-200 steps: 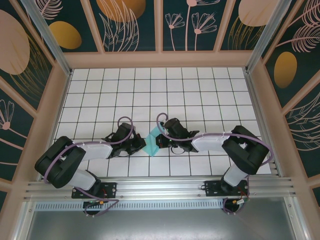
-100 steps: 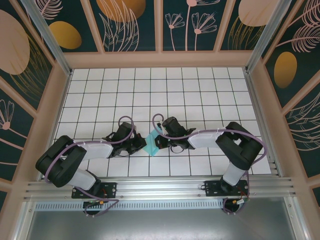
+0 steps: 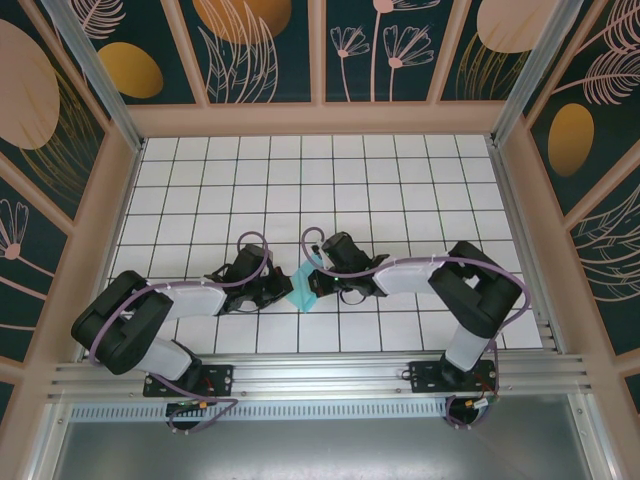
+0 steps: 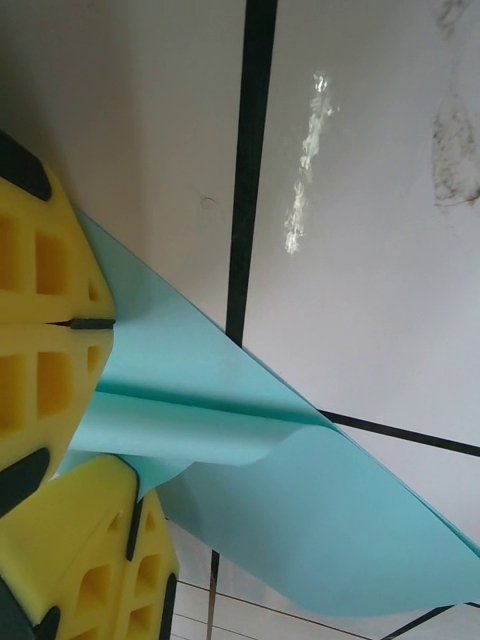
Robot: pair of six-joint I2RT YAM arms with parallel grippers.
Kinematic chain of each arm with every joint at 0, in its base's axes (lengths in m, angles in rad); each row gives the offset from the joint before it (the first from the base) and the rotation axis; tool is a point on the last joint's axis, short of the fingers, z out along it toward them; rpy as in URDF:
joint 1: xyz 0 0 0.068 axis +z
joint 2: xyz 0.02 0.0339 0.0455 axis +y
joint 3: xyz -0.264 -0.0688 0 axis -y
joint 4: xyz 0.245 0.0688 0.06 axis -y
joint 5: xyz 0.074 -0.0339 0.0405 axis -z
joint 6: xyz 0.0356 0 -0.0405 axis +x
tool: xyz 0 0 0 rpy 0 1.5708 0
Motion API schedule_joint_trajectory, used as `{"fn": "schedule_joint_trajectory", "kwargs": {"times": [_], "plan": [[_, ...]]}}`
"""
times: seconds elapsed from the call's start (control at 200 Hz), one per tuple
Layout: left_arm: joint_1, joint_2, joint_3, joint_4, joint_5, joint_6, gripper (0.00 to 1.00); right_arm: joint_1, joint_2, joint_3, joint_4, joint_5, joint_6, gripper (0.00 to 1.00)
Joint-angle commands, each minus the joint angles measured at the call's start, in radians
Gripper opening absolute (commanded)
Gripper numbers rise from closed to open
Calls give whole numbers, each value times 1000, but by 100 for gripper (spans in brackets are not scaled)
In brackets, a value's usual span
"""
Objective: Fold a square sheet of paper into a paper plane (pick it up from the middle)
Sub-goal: Fold the triangle a second time at the center of the table.
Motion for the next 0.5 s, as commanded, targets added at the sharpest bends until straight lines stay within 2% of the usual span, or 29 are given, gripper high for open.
{"fn": "schedule_joint_trajectory", "kwargs": {"times": [0.0,0.495], "plan": [[-3,28,-4,-97,-42,23,6,-6,22,34,-40,31,-32,0],[-3,30,3,-100,-44,21,6,-4,3,-18,1,41,-9,0]]}}
